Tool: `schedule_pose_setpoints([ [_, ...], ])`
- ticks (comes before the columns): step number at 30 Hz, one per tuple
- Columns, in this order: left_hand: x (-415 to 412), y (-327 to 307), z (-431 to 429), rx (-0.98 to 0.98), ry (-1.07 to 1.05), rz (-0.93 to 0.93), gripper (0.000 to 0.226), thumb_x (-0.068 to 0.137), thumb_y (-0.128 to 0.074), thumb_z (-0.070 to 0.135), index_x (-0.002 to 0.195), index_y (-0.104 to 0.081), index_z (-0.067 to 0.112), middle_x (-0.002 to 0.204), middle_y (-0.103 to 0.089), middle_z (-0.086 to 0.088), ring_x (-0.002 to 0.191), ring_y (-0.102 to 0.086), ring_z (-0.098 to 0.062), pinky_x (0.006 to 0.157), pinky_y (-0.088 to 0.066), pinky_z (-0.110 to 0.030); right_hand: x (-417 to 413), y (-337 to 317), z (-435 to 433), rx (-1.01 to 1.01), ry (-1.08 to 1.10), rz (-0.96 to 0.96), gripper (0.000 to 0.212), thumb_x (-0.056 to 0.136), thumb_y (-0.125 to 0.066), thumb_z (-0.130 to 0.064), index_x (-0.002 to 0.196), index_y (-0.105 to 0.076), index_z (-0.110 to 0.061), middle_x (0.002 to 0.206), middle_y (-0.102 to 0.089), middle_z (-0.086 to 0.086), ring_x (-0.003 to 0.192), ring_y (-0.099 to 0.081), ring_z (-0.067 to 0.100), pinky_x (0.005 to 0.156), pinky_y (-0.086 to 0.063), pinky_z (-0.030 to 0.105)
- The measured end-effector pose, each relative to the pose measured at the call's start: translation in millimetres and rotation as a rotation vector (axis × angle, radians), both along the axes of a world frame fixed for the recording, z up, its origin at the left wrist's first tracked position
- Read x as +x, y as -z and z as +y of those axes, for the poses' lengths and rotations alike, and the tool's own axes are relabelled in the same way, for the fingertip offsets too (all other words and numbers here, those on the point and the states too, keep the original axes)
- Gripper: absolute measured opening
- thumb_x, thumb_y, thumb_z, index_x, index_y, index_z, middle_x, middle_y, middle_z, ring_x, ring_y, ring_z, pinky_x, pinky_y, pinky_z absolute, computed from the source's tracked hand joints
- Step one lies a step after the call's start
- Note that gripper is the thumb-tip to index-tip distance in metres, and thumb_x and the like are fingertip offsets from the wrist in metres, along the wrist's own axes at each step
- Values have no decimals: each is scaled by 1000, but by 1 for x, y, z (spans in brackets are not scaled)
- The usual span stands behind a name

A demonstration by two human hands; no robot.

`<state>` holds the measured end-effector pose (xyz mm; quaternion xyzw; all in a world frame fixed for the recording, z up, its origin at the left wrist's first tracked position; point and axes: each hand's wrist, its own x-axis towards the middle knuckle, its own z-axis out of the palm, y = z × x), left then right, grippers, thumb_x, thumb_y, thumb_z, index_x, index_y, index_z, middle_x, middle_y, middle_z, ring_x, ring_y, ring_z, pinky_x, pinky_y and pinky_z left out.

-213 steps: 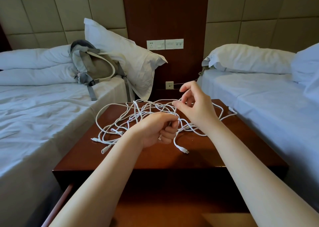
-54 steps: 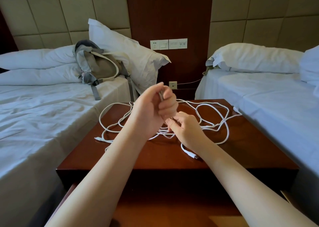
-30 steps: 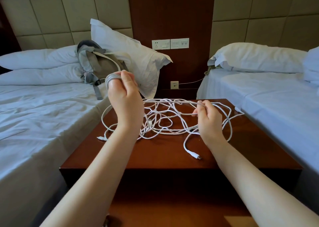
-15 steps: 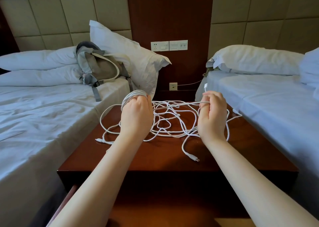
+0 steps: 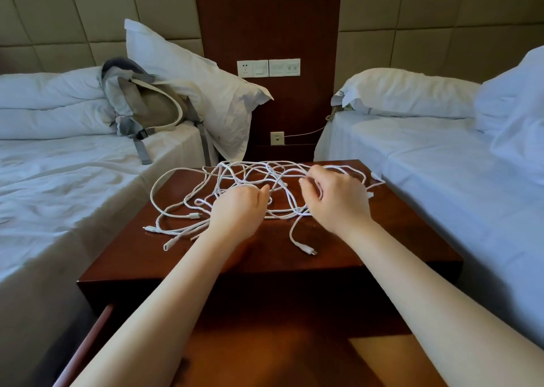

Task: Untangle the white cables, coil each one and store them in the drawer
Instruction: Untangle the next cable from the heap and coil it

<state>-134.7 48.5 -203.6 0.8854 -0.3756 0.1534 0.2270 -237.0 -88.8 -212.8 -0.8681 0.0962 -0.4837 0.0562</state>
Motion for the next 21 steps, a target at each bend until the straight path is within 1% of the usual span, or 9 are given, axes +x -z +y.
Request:
schedule_pose_setpoints([
  [3, 1, 13, -1, -2, 0, -45, 48, 100, -30, 40, 60, -43, 16, 65, -45, 3, 65, -46, -15, 61, -32, -28, -11, 8, 11, 40, -24, 441, 36, 88, -50, -56, 101, -61, -23, 58, -43, -15, 59, -48, 7, 53, -34, 23],
  [4, 2, 16, -1, 2, 3, -39, 47, 100, -31, 40, 63, -45, 15, 68, -47, 2, 67, -46, -16, 62, -32, -28, -13, 10, 14, 29, -6, 551, 44, 86, -48, -61, 110, -59, -25, 67, -50, -15, 71, -54, 10, 60, -39, 26],
  [6, 4, 21, -1, 5, 13, 0, 47, 99, -32, 41, 63, -45, 14, 71, -49, -1, 68, -48, -17, 63, -33, -29, -16, 13, 16, 10, 22, 656, 54, 86, -46, -63, 126, -54, -28, 97, -64, -8, 98, -59, 17, 76, -46, 32],
  [7, 5, 21, 0, 0, 15, 18, 47, 99, -32, 41, 62, -43, 15, 70, -49, 0, 68, -48, -17, 62, -33, -29, -14, 13, 16, 6, 25, 662, 53, 87, -46, -61, 128, -52, -28, 109, -65, -5, 106, -58, 19, 81, -46, 34],
  [8, 6, 21, 0, -7, 14, 31, 47, 99, -32, 41, 61, -42, 16, 68, -48, 1, 68, -49, -18, 62, -33, -29, -11, 13, 14, 5, 18, 660, 48, 89, -46, -57, 126, -53, -27, 110, -65, -3, 107, -58, 20, 81, -46, 34],
  [11, 7, 22, 1, -36, 17, 46, 47, 99, -34, 41, 59, -42, 16, 65, -46, 2, 63, -47, -16, 56, -31, -29, 3, 13, 10, 16, 11, 664, 28, 93, -46, -45, 109, -58, -25, 94, -66, -1, 93, -61, 22, 72, -46, 33],
  [13, 9, 25, 0, -53, 31, 48, 49, 98, -36, 43, 57, -42, 15, 64, -46, 1, 59, -46, -15, 51, -29, -28, 12, 14, 5, 40, 34, 652, 24, 95, -46, -42, 101, -58, -23, 87, -65, -1, 85, -61, 21, 67, -45, 31],
  [16, 13, 27, -1, -59, 55, 73, 48, 94, -44, 43, 57, -43, 13, 64, -47, -1, 60, -48, -17, 51, -35, -29, 25, 14, -3, 98, 59, 618, 25, 95, -46, -43, 97, -59, -23, 82, -63, -4, 81, -58, 19, 66, -43, 31],
  [21, 13, 25, 0, -40, 86, 114, 35, 85, -56, 27, 58, -38, 15, 65, -45, 0, 59, -43, -13, 49, -30, -23, 32, 20, -16, 193, 74, 499, 15, 94, -50, -34, 95, -60, -22, 65, -51, -12, 75, -58, 17, 55, -33, 25],
])
